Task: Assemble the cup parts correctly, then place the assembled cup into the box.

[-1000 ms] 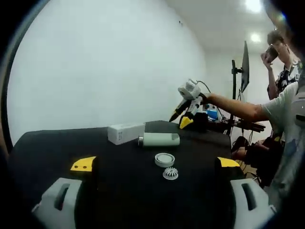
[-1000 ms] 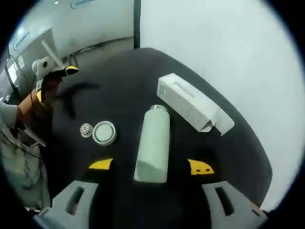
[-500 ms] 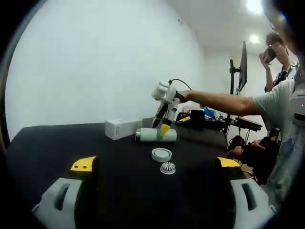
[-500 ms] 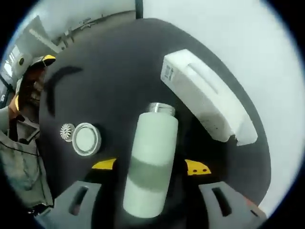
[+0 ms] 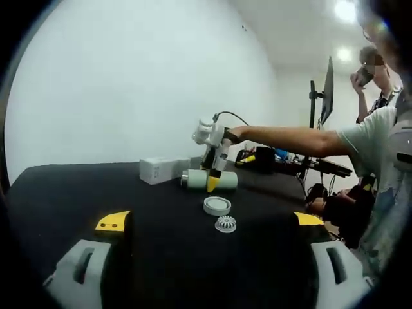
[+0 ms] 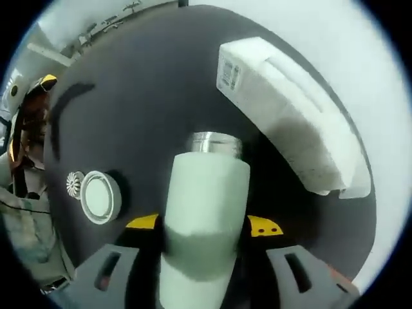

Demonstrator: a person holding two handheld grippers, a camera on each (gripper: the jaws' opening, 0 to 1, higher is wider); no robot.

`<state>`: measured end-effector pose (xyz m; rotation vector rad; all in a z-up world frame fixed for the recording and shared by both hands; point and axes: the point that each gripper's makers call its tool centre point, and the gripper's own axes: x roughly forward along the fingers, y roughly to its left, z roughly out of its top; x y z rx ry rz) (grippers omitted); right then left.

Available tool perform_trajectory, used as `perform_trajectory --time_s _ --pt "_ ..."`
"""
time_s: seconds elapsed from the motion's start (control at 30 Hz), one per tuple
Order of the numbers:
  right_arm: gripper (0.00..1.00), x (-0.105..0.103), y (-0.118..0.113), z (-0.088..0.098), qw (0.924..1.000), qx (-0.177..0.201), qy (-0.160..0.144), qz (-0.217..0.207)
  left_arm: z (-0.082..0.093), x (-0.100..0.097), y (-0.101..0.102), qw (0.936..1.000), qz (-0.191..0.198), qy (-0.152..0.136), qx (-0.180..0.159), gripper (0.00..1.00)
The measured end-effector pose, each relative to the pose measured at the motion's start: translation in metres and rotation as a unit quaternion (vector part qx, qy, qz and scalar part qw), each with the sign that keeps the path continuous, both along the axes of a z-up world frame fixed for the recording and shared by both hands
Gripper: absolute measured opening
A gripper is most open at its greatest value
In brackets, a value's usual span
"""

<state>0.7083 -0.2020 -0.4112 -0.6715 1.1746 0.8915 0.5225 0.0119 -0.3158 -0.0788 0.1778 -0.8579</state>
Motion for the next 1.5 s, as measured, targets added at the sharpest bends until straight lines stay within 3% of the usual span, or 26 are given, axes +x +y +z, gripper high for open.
perform_trajectory --time_s 0.2,0.37,0.53,0.83,1.0,1.13,1.3,1.33,1.4,1.5 --pt "0.46 -0.003 0.001 -0.001 1.0000 -0.004 0.001 -0.009 -0.001 -0.002 0.002 1.0000 0.003 0.002 -0.005 0.96" --pt "0.45 -0.001 0.000 0.002 0.9995 0.016 -0.006 -0.026 0.000 -0.002 0.003 1.0000 0.004 0.001 -0.009 0.96" --pt "0.46 -0.018 0.003 0.009 0.9976 0.064 -0.009 -0.027 0.002 -0.001 0.006 1.0000 0.005 0.000 -0.009 0.96" --pt "0.45 0.003 0.003 0.041 0.9845 0.165 -0.044 -0.042 0.004 -0.002 0.000 1.0000 0.000 -0.002 -0.009 0.96" --pt "0.45 -0.002 0.003 0.063 0.9660 0.237 -0.089 -0.055 0.006 -0.005 -0.005 0.9999 -0.001 -0.006 -0.012 0.96" --pt "0.45 0.000 -0.001 0.081 0.9431 0.298 -0.129 -0.071 0.005 -0.005 -0.006 0.9999 -0.002 -0.005 -0.011 0.96" --pt "0.45 -0.009 -0.007 0.098 0.9170 0.347 -0.176 -0.089 0.007 -0.005 -0.007 0.9999 -0.004 -0.007 -0.011 0.96" --pt "0.45 0.000 -0.012 0.102 0.9098 0.359 -0.188 -0.090 0.007 -0.005 -0.008 0.9999 -0.004 -0.008 -0.011 0.96" --pt "0.45 -0.002 -0.016 0.107 0.8998 0.372 -0.206 -0.098 0.008 -0.005 -0.009 0.9999 -0.004 -0.008 -0.010 0.96" --pt "0.45 -0.008 -0.017 0.119 0.8798 0.399 -0.238 -0.100 0.008 -0.005 -0.010 0.9999 -0.005 -0.008 -0.009 0.96"
